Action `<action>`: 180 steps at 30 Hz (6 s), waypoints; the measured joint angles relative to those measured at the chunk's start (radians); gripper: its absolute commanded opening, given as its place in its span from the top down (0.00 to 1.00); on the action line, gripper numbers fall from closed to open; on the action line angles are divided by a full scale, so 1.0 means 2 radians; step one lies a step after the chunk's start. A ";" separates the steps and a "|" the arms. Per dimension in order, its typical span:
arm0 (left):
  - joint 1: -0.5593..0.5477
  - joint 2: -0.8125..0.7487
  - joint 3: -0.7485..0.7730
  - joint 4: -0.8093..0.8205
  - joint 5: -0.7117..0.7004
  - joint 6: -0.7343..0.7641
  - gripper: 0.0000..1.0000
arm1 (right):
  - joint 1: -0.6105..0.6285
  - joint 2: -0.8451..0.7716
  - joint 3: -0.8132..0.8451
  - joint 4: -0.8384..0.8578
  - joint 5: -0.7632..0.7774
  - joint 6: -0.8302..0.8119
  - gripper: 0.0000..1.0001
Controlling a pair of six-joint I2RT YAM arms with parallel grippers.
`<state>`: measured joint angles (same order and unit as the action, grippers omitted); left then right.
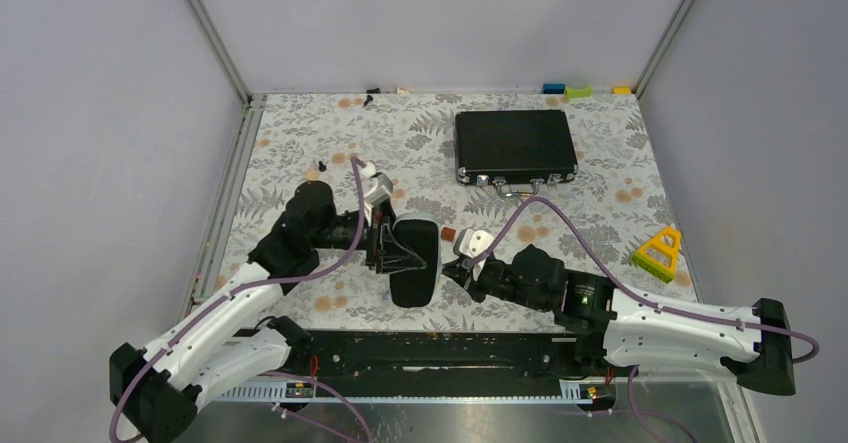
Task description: Open the umbrella
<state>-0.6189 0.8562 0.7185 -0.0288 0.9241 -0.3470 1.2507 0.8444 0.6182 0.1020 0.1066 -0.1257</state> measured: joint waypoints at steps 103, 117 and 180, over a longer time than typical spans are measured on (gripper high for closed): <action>-0.169 0.123 0.034 -0.272 -0.064 0.087 1.00 | 0.095 0.115 0.094 -0.082 0.097 -0.237 0.55; -0.091 0.062 0.033 -0.225 -0.133 0.069 1.00 | 0.101 -0.019 0.015 0.005 0.212 -0.137 0.27; -0.124 0.007 0.039 -0.084 -0.067 0.069 0.01 | 0.024 -0.065 -0.025 0.089 0.021 0.265 1.00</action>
<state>-0.8669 0.8711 0.7975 -0.1967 0.7906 -0.2081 1.2984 0.7143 0.5678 0.2802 0.1486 0.4038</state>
